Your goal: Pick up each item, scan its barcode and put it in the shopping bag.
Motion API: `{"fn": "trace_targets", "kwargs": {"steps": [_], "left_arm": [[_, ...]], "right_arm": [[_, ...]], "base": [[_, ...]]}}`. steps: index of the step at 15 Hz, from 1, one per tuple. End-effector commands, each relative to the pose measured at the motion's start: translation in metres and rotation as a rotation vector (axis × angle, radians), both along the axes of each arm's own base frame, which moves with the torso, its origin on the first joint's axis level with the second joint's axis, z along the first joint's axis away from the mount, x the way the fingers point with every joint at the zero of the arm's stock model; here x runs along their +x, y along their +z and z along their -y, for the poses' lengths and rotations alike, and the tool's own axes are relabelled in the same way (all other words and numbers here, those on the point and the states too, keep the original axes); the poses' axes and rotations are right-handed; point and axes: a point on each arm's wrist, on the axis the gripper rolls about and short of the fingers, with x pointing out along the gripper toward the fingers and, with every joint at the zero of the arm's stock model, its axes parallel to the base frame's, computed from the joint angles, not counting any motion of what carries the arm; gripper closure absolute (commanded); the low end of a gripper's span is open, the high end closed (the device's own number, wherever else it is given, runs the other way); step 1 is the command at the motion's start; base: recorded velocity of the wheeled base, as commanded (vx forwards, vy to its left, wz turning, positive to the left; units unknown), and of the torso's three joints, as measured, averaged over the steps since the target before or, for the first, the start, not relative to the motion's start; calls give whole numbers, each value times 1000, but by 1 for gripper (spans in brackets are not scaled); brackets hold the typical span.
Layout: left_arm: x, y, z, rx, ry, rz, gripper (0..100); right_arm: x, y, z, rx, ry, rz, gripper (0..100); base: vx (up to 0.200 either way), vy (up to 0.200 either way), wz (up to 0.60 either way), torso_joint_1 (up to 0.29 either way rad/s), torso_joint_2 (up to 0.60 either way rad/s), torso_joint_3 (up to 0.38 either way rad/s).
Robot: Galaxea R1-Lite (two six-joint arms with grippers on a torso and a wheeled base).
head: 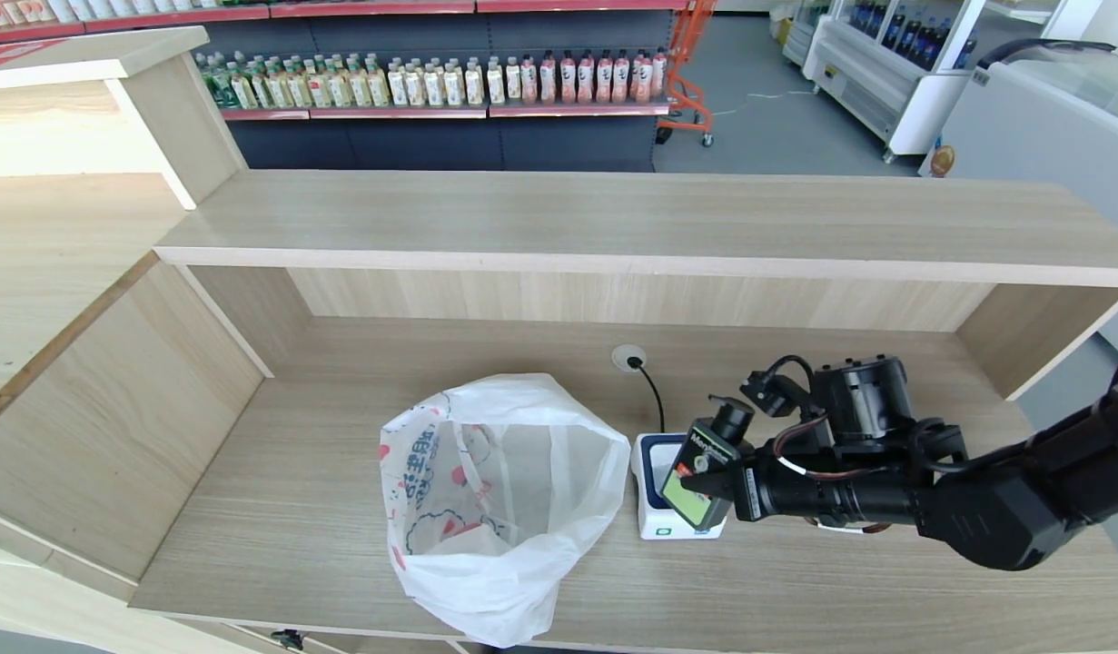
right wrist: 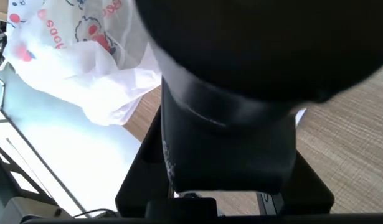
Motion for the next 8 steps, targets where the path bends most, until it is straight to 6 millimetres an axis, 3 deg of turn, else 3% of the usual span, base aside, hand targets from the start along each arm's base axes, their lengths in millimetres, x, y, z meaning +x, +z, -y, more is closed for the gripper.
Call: {"fn": "trace_targets", "kwargs": {"steps": [1,8], "left_arm": [[0,0,0,0,1,0,0],[0,0,0,0,1,0,0]], "right_arm": [[6,-8,-4,-1,6,-1,100],[23,-15,-14,10,17,38,100]], "base": [[0,0,0,0,0,0],[0,0,0,0,0,0]]}}
